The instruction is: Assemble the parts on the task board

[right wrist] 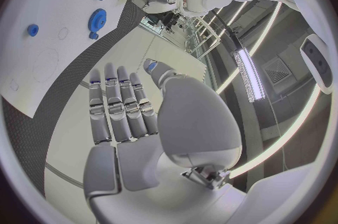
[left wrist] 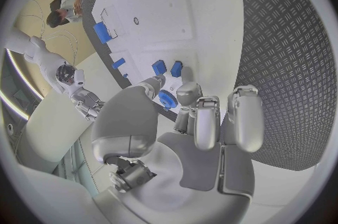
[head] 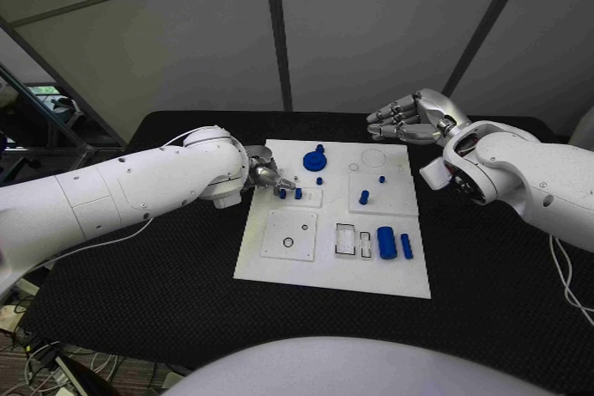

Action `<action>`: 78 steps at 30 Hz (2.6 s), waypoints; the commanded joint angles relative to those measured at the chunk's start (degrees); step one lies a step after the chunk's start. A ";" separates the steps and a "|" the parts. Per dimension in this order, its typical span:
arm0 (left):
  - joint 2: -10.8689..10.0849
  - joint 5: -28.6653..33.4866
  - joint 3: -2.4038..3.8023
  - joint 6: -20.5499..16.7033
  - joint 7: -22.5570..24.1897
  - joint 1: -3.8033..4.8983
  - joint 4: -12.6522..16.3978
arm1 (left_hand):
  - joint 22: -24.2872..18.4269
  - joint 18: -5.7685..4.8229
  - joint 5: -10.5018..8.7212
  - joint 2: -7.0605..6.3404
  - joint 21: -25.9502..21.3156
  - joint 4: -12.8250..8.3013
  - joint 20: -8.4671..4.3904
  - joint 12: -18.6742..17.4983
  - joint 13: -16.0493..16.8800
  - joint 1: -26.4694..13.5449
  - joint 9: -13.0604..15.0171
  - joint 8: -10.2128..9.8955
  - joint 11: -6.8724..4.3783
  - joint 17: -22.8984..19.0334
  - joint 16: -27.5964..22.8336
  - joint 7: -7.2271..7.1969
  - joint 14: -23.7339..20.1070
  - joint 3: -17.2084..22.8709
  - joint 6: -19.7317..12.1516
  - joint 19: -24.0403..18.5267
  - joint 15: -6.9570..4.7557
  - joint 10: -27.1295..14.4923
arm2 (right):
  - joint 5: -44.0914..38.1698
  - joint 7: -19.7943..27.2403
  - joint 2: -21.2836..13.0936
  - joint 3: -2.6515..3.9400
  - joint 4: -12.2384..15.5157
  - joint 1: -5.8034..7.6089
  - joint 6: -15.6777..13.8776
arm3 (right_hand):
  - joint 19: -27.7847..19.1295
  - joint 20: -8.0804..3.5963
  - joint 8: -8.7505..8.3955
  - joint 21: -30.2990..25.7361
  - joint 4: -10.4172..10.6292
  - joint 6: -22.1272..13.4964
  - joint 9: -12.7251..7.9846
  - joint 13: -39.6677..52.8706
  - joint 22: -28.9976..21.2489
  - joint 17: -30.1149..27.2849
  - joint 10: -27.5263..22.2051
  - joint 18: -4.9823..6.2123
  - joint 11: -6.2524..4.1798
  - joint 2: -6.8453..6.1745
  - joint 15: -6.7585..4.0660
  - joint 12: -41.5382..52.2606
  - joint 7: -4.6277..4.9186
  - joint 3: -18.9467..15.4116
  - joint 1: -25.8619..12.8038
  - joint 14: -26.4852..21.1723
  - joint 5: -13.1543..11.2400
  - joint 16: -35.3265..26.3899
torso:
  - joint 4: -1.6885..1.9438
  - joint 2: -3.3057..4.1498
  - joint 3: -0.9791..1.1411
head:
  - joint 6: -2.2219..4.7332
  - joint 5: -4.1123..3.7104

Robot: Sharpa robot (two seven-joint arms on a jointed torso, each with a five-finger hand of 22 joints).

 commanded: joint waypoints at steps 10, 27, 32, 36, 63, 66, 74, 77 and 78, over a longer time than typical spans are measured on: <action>-0.47 2.59 0.13 -8.77 1.94 0.06 0.76 | 1.36 -0.01 0.00 1.59 -2.24 3.61 -0.12 -2.14 -2.86 1.79 -0.85 0.26 0.33 15.06 0.35 0.33 5.95 -7.19 -0.64 -0.80 -0.01 -2.23 | -0.05 0.43 0.12 0.03 -0.13 0.09 0.05 | 0.39 -0.04 -0.08 -0.42 -0.11 -0.25 0.03 -0.05 -0.20 -0.21 -0.76 0.32 0.07 0.09 0.09 0.15 0.18 -0.52 -0.69 -0.60 0.30 0.04 | -0.01 0.01 0.03 | 0.04 -0.02; 0.88 -1.17 -0.03 -23.14 28.81 0.14 -0.02 | -34.42 6.95 0.17 0.92 -42.34 -4.01 5.65 -26.29 -28.45 29.18 -12.99 -10.05 6.95 -25.36 -40.87 6.62 -21.76 -4.68 -10.01 -23.28 5.92 -26.05 | -0.05 1.13 0.36 0.03 -0.45 0.08 -0.09 | 0.61 -0.07 0.62 -1.07 -0.37 1.15 0.31 -0.04 -0.46 -0.55 -0.93 0.37 -0.19 0.75 0.12 0.21 -0.42 -0.33 -0.05 -0.75 0.63 0.10 | -0.11 0.05 -0.01 | 1.06 -0.69; 2.40 -8.31 -0.73 -23.66 32.46 0.26 -1.31 | -33.96 6.81 0.13 -1.06 -41.88 -3.93 5.46 -30.43 -33.17 30.00 -17.26 -13.82 7.00 -27.02 -39.47 6.19 -20.66 -4.34 -8.39 -21.86 5.70 -25.71 | 1.05 1.30 0.48 0.03 -0.55 0.08 -0.05 | 0.71 -0.13 0.77 -1.20 -0.47 1.51 0.36 -0.05 -0.50 -0.62 -0.99 0.39 -0.30 0.88 0.14 0.20 -0.67 -0.24 0.13 -0.74 0.65 0.13 | -0.13 0.00 0.07 | 1.43 -0.94; 3.65 -13.95 -1.63 -22.95 33.40 0.42 -2.60 | -32.72 6.89 0.09 -1.94 -40.45 -3.92 5.22 -33.80 -37.29 30.49 -20.51 -16.70 6.76 -24.24 -33.26 5.38 -16.53 -4.41 -6.19 -20.09 5.50 -24.49 | 1.08 1.33 0.55 0.03 -0.58 0.08 -0.03 | 0.74 -0.14 0.74 -1.24 -0.53 1.50 0.35 -0.06 -0.51 -0.65 -1.06 0.39 -0.30 0.86 0.14 0.17 -0.66 -0.23 0.19 -0.74 0.67 0.13 | -0.23 0.07 0.05 | 1.61 -1.20; 9.84 -24.87 -2.76 -10.24 29.42 0.55 -9.61 | -1.87 0.84 0.10 -3.03 -7.52 -3.97 2.61 -40.13 -44.12 29.75 -25.67 -21.59 5.31 -8.88 -13.62 4.04 -0.63 -3.76 -0.94 -1.22 3.26 -20.70 | 0.23 1.20 1.00 0.03 -0.32 0.08 0.00 | 0.87 -0.16 0.57 -1.41 -0.63 1.34 0.26 -0.08 -0.54 -0.74 -1.29 0.37 -0.13 0.81 0.16 0.09 -0.30 -0.22 0.29 -0.72 0.71 0.17 | -0.02 0.03 0.06 | 1.59 -2.25; 10.17 -24.91 -2.76 -9.58 29.21 0.55 -9.92 | -1.47 0.74 0.10 -2.98 -7.11 -3.96 2.63 -40.20 -44.19 29.72 -25.73 -21.67 5.28 -8.89 -13.56 4.09 -0.51 -3.78 -0.86 -1.02 3.31 -20.48 | 0.21 1.19 1.05 0.03 -0.32 0.08 -0.01 | 0.87 -0.16 0.57 -1.41 -0.63 1.34 0.26 -0.08 -0.54 -0.74 -1.29 0.37 -0.13 0.81 0.16 0.09 -0.30 -0.22 0.29 -0.72 0.71 0.17 | -0.01 0.03 0.05 | 1.57 -2.23; 11.48 -24.95 -2.76 -9.07 29.01 0.53 -11.39 | -1.02 0.65 0.20 -2.47 -6.69 -4.23 2.78 -40.57 -44.48 30.20 -25.96 -22.01 5.32 -8.99 -13.44 4.34 -0.23 -3.31 -0.61 -0.79 3.54 -19.78 | 0.10 1.15 1.20 0.03 -0.36 0.08 0.03 | 0.88 -0.16 0.54 -1.44 -0.63 1.31 0.25 -0.08 -0.54 -0.76 -1.32 0.36 -0.10 0.81 0.17 0.09 -0.26 -0.23 0.28 -0.72 0.72 0.17 | -0.06 0.06 -0.02 | 1.74 -2.01; 11.83 -24.95 -2.75 -9.18 29.05 0.53 -12.01 | -0.90 0.62 0.22 -2.29 -6.60 -4.35 2.85 -40.74 -44.60 30.39 -26.04 -22.10 5.37 -9.06 -13.42 4.43 -0.16 -3.06 -0.42 -0.75 3.62 -19.50 | -0.03 1.13 1.24 0.03 -0.38 0.08 0.07 | 0.88 -0.16 0.54 -1.44 -0.63 1.31 0.25 -0.08 -0.54 -0.76 -1.32 0.36 -0.10 0.81 0.17 0.09 -0.26 -0.23 0.28 -0.72 0.72 0.17 | -0.04 0.03 0.02 | 1.67 -2.13; 11.94 -24.95 -2.75 -9.20 29.07 0.53 -12.21 | -0.90 0.62 0.22 -2.27 -6.59 -4.35 2.85 -40.74 -44.61 30.40 -26.04 -22.10 5.37 -9.07 -13.42 4.44 -0.16 -3.04 -0.40 -0.74 3.62 -19.47 | -0.05 1.12 1.25 0.03 -0.39 0.08 0.08 | 0.89 -0.16 0.54 -1.45 -0.63 1.31 0.25 -0.08 -0.54 -0.76 -1.32 0.36 -0.09 0.81 0.18 0.09 -0.26 -0.23 0.28 -0.73 0.72 0.17 | -0.01 0.01 0.05 | 1.65 -2.19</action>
